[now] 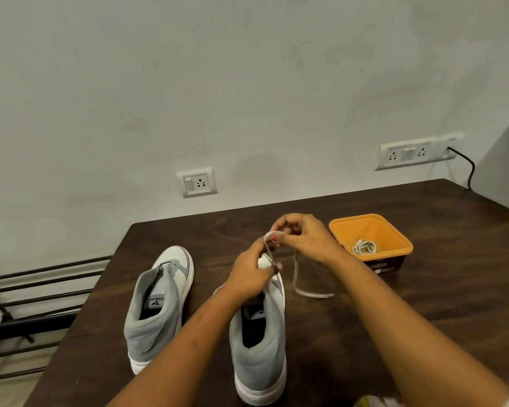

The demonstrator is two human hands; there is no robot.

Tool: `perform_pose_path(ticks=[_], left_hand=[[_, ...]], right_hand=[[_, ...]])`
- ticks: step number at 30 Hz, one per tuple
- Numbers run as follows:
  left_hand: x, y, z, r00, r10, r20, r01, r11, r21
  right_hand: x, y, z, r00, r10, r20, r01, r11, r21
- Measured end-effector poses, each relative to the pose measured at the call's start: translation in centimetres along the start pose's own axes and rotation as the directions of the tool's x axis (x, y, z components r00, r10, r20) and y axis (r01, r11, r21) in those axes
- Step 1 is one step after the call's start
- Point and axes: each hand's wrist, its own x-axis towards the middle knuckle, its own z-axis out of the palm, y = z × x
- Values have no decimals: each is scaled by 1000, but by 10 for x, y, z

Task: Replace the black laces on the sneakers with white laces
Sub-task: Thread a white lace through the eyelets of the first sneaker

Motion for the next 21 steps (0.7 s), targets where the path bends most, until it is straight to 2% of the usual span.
perform_pose_path(ticks=[1,3,5,7,10,12,14,15,17,18,19,21], left_hand=[[-1,8,-2,1000,17,10,-15,988,-157],[-3,26,-10,999,26,-20,-31,946,-322],[-8,44,-20,998,42,-45,-56,913,-405],[-13,56,-29,997,72,2,-64,893,-446],[-19,58,-29,957,88,275,42,900,-433],[-19,52,-23,874,39,485,158,920,-359],[-21,47,-13,730,-27,682,224,953,-202],[-23,45,-5,648,-56,759,190,977,-91],[-29,45,14,512,-116,851,25,992,120],[-32,46,24,492,-152,857,-56,977,205],[-35,49,32,502,-186,845,-121,952,282],[-40,55,47,535,-228,813,-273,864,422]], right_hand=[[2,-2,0,1000,-21,-16,20,999,-48],[6,1,-1,997,-31,-69,15,975,-223],[8,15,-3,996,7,-85,-44,898,-438],[7,28,-5,985,154,-83,-174,800,-574],[7,35,-9,884,451,-124,-414,630,-657],[9,33,-11,834,544,-91,-467,607,-643],[10,34,-10,808,587,-52,-520,669,-532],[9,37,-8,800,597,-57,-555,701,-448],[9,44,-6,800,590,-109,-598,766,-237],[9,46,-7,800,586,-126,-598,796,-94],[10,46,-7,799,588,-124,-583,809,80],[12,40,-9,790,603,-108,-519,753,404]])
